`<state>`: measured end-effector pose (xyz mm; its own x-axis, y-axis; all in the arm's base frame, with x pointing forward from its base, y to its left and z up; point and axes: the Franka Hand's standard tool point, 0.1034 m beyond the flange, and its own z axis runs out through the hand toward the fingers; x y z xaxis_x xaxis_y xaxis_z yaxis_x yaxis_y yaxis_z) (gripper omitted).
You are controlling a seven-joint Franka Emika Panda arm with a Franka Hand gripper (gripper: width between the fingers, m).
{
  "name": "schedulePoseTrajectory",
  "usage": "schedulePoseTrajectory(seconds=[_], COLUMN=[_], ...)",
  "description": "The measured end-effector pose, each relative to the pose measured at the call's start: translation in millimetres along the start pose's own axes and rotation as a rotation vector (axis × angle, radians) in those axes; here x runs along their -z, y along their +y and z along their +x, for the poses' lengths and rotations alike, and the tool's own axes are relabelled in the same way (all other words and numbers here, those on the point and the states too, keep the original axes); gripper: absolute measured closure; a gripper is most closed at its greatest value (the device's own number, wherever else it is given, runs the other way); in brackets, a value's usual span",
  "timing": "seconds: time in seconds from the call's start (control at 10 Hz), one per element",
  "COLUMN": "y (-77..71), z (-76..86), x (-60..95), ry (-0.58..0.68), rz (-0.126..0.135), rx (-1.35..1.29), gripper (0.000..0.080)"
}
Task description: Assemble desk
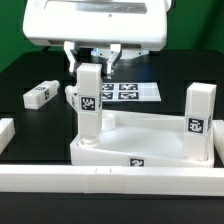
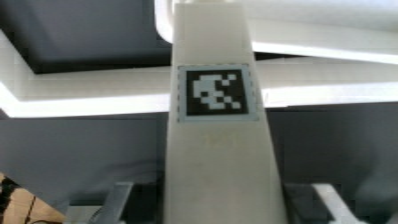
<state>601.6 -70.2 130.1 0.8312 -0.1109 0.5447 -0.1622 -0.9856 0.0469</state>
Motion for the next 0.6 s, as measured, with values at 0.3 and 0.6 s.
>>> schedulePoseTrajectory(seconds=[0.3,0.6], y=[0.8,-2.6], z=[-6.8,-6.1], x=[-5.6,-8.0], ry=[-0.005,0.049], rz=[-0.005,-0.015], rx=[0.003,0.015], gripper=[0.0509,0.0509])
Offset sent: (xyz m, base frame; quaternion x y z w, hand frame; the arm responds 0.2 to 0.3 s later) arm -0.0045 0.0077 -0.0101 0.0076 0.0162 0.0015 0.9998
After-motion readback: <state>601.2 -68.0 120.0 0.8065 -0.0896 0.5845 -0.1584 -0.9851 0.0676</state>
